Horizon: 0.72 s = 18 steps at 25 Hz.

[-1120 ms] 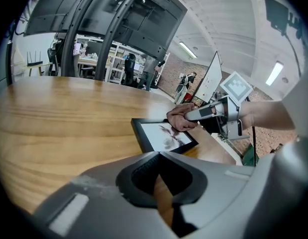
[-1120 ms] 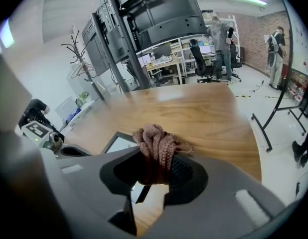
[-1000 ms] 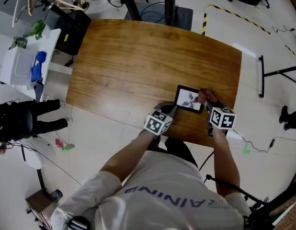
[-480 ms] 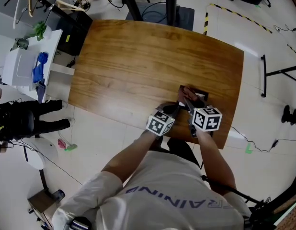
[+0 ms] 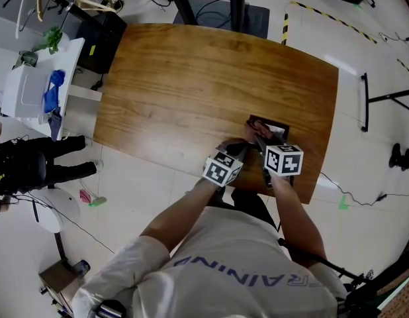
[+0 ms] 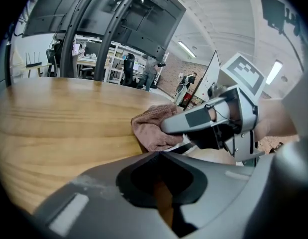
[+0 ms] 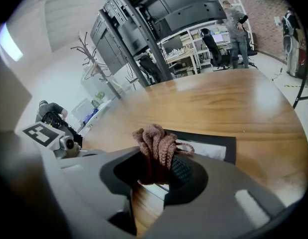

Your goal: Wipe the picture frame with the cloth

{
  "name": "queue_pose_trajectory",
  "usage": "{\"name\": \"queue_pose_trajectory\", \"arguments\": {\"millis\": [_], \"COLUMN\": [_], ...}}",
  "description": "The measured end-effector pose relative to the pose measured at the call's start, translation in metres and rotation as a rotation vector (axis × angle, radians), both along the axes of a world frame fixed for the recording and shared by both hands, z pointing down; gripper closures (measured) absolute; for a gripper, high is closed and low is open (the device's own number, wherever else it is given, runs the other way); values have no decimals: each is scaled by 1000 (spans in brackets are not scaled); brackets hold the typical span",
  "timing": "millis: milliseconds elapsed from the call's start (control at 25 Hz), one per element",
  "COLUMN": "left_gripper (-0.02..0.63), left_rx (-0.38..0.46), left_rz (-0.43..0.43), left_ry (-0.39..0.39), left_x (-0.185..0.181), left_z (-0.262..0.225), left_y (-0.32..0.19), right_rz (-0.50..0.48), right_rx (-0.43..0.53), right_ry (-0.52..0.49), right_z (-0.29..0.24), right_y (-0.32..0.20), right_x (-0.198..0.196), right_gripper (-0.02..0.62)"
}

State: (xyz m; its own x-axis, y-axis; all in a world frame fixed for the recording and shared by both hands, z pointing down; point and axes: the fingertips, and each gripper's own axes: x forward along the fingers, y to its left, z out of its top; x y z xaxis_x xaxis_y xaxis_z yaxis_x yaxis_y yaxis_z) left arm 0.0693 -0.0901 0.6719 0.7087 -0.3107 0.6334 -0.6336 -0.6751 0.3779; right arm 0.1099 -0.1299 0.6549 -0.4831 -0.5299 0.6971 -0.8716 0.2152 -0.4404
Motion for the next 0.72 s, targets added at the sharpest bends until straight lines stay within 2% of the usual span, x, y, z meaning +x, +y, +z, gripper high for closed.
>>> {"name": "queue_pose_trajectory", "arguments": {"millis": [280, 720], "left_gripper": [600, 600], "left_rx": [0, -9], "left_rz": [-1, 1], "left_ry": [0, 2], "left_x": [1, -1], "left_z": [1, 2], "left_y": [-1, -3], "right_rz": [68, 116], "right_rx": [0, 63], "right_ry": [-9, 110], "right_z": [3, -6], "right_y": [9, 29], "right_x": [35, 103], "right_gripper": [474, 474]}}
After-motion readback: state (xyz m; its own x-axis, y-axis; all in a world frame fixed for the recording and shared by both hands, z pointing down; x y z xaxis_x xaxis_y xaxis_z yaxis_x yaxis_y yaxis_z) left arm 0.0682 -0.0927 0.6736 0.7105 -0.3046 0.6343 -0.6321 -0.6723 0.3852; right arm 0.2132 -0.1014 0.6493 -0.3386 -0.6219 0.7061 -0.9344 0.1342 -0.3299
